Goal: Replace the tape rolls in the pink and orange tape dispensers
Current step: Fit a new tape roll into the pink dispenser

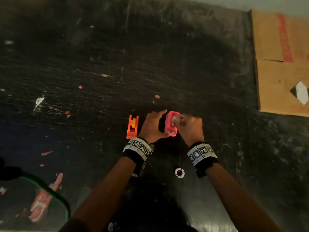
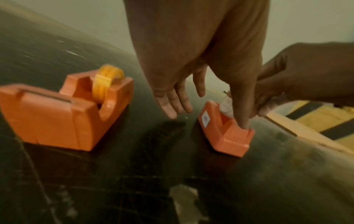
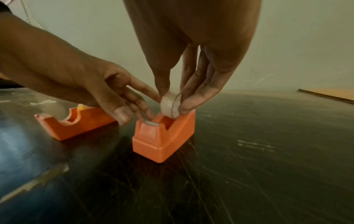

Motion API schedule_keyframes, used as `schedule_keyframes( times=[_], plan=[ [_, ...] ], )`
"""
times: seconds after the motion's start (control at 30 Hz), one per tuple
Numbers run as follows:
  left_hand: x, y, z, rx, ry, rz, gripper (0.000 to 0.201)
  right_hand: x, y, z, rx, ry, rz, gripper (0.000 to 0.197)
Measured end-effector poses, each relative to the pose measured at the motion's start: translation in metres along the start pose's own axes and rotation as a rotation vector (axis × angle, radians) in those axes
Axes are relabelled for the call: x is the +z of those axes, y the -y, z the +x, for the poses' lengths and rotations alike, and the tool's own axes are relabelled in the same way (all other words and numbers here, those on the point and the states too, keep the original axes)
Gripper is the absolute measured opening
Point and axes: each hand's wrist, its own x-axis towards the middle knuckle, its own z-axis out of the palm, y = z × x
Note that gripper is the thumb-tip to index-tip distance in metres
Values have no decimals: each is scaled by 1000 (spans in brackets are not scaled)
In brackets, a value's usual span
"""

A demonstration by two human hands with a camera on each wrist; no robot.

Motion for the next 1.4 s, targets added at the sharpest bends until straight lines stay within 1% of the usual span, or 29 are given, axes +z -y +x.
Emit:
schedule_keyframes(
  times=[0.1, 0.2, 0.33, 0.5, 0.63, 0.9, 1.0, 1.1, 1.3, 1.4],
  plan=[
    [13, 8, 10, 15, -6, 124, 109, 10, -6, 5, -16, 24, -7, 12],
    [21, 10, 17, 4, -34, 203, 109, 13, -10, 6, -30, 12, -5, 19],
    [24, 11, 21, 17, -49, 210, 111, 17, -14, 7, -36, 33, -74, 28],
    [21, 10, 21, 18, -58, 196, 108, 17, -18, 6, -66, 26, -40, 38],
    [21, 9, 19, 15, -57, 202, 106, 22, -23, 6, -69, 9, 31, 31],
    [19, 9, 18, 16, -50, 176, 104, 26, -30, 6, -52, 25, 81, 33],
    [21, 10, 19, 15, -57, 176, 105, 21, -30, 9, -54, 49, 100, 35],
    [22, 13, 20, 12, -65, 182, 105, 15, -33, 11, -78, 109, 100, 37],
    [21, 15, 20, 19, -53, 220, 107, 1, -31, 13, -58, 153, 48, 24],
    [20, 14, 21, 17, -46, 230, 108, -3, -27, 14, -71, 164, 26, 22]
  ],
)
